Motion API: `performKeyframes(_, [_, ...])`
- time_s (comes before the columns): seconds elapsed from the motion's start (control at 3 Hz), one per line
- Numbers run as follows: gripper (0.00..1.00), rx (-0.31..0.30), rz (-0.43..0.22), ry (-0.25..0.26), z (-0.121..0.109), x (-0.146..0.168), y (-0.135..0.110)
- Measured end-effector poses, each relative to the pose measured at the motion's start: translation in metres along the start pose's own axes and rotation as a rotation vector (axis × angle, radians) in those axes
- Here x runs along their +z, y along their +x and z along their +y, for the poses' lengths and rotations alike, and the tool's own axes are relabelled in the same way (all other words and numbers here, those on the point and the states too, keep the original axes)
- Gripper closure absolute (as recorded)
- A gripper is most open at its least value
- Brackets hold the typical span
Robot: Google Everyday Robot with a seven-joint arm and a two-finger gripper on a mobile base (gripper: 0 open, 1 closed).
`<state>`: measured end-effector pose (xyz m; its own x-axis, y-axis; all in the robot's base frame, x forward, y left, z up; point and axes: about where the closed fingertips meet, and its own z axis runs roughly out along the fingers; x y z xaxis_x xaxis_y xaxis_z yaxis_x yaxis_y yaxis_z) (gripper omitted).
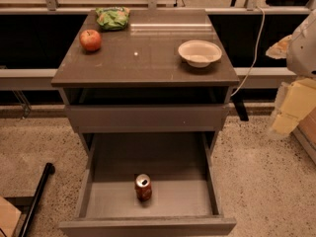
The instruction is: Pick coke can from middle drawer and place on counter
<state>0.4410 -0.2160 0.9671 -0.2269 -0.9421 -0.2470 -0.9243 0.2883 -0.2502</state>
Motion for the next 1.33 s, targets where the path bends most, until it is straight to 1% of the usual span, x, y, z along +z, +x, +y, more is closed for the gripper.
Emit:
performKeyframes(0.33, [0.0,0.023,-0.087,0.0,-0.002,0.025,0.004])
performKeyframes(0.67, [0.0,0.032,-0.199,0.007,-0.01,0.054,0.004])
performKeyframes(1.0, [0.0,0.048,-0.316,-0.014,-0.019,0.082,0.011])
performKeyframes(1.33, [0.0,0.044,-0.321,-0.021,-0.017,0.083,0.008])
